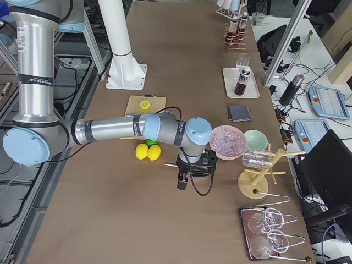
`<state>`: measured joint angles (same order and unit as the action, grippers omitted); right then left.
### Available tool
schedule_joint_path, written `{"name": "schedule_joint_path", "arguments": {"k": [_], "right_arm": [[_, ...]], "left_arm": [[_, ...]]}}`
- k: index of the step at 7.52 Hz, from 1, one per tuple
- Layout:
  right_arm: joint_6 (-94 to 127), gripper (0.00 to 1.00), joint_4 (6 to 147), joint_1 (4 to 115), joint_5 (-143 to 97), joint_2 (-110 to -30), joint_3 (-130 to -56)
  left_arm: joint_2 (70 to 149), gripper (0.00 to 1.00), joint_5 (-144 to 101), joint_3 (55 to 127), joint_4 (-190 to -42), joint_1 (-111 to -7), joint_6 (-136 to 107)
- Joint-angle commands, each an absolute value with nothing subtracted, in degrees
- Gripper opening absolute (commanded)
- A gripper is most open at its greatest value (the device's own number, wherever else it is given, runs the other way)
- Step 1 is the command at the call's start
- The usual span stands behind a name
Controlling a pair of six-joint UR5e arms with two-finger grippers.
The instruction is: Take tea from basket to plate
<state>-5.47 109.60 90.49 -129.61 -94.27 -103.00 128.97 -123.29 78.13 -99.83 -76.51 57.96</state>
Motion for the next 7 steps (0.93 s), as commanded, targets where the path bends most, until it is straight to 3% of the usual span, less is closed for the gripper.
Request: {"name": "schedule_joint_path", "arguments": {"k": [1,3,5,6,7], "right_arm": [[-5.45,1.0,109.6,90.53,-129.73,-94.31,-103.01],[-5.45,1.0,109.6,90.53,-129.81,-94.31,-103.36],[-5.45,1.0,109.6,90.53,-129.81,-94.31,-103.36],[-5.45,1.0,109.6,90.53,-129.81,-94.31,-103.27],[-5.45,1.0,109.6,90.53,-129.81,-94.31,-103.27]], "left_arm": [[128.94,0.0,-123.22,76.64,-101.95,-76.46,58.1],[129.29,0.0,-123.31,76.81,-101.95,-76.38,57.92],[129.03,0.54,-123.31,76.99,-102.48,-76.46,57.83],[128.94,0.98,-123.31,77.17,-102.83,-76.38,57.75],[128.94,0.98,-123.31,77.17,-102.92,-76.38,57.4]]}}
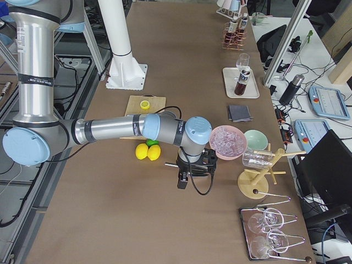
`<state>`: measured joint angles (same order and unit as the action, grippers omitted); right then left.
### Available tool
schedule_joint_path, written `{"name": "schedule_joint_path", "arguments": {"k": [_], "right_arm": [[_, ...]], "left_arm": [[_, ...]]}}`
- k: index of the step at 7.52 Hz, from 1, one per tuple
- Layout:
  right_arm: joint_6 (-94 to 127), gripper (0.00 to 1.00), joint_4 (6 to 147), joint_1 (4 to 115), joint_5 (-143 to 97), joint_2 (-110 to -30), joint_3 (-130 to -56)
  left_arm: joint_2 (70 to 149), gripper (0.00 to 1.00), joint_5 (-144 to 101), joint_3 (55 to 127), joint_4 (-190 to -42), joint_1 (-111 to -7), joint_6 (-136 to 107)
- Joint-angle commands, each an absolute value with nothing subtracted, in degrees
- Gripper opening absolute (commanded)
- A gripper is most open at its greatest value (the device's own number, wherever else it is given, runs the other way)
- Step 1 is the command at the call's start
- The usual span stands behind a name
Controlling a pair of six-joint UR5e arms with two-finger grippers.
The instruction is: Take tea from basket to plate
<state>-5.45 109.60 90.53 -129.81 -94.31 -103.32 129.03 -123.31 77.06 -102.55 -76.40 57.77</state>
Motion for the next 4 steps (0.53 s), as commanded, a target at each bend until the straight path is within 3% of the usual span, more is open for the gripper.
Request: {"name": "schedule_joint_path", "arguments": {"k": [1,4], "right_arm": [[-5.45,1.0,109.6,90.53,-129.81,-94.31,-103.27],[-5.45,1.0,109.6,90.53,-129.73,-94.39,-103.1]], "left_arm": [[128.94,0.98,-123.4,77.25,-102.92,-76.38,57.39],[128.94,0.98,-123.75,77.43,-102.92,-76.11,55.91]]}}
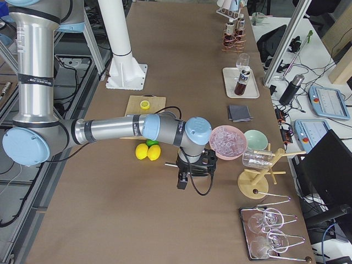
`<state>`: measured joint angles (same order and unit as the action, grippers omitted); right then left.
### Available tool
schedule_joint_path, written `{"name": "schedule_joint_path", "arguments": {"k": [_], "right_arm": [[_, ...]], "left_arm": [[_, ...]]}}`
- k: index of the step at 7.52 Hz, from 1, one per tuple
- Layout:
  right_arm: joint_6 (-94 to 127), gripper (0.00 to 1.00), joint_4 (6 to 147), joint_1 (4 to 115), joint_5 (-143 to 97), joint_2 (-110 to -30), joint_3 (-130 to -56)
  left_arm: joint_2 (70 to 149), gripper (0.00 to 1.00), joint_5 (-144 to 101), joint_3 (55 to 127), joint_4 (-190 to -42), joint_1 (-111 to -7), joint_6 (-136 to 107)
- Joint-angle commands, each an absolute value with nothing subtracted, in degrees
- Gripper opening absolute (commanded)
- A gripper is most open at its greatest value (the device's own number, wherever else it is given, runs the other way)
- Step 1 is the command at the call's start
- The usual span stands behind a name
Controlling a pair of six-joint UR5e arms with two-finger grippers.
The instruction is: Take tea from basket to plate
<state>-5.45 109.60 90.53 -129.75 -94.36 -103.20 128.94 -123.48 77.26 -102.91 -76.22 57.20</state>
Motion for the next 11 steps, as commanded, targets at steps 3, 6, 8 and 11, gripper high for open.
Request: {"name": "schedule_joint_path", "arguments": {"k": [3,6,8,11], "right_arm": [[-5.45,1.0,109.51,90.53,-129.81,-94.31,-103.36],[-5.45,1.0,109.6,90.7,-133.14,-93.95,-104.15],[-5.45,1.0,109.6,90.79,-133.24,-94.13,-103.36],[-5.54,1.0,109.51,90.88,-132.89,-94.04,-102.66]], "left_arm": [[127.27,0.98,-123.32,81.91,-108.05,-77.86,40.48],[118.49,0.98,-123.22,83.24,-133.35,-78.4,-7.5],[118.13,0.98,-118.95,83.23,-135.17,-78.92,-15.19],[110.68,0.98,-115.4,85.24,-135.96,-83.65,-15.55]]}}
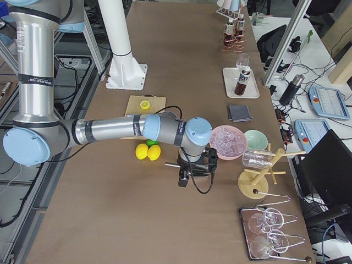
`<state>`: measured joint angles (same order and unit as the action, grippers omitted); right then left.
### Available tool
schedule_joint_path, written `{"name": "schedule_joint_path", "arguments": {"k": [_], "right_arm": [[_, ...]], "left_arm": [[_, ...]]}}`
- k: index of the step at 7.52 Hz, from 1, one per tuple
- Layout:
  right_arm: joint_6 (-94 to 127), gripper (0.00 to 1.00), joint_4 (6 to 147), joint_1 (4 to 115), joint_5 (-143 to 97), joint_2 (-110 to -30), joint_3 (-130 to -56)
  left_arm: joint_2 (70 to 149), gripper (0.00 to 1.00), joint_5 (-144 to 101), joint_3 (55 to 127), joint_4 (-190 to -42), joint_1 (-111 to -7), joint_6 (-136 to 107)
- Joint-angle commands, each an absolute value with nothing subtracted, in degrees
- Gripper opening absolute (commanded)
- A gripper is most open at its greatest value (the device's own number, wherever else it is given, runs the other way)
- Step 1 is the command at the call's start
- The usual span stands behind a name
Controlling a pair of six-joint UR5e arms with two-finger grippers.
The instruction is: Take tea from basket to plate
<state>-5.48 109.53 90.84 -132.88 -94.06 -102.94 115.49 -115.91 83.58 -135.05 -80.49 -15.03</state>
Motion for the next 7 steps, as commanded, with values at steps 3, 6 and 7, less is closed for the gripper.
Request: {"name": "schedule_joint_path", "arguments": {"k": [3,6,7], "right_arm": [[-5.54,1.0,109.42,90.88,-132.98,-93.78,-102.74],[-5.45,1.0,104.43,90.62,-133.42,-94.3,-102.66],[-5.54,1.0,104.33,90.53,-133.5,-94.65,-102.66]], "left_arm": [[107.14,0.98,-133.19,87.45,-117.91,-93.64,-17.48],[98.67,0.98,-145.1,89.2,-104.41,-99.23,-16.7],[95.66,0.98,-144.76,90.17,-104.33,-98.53,-16.61]]}}
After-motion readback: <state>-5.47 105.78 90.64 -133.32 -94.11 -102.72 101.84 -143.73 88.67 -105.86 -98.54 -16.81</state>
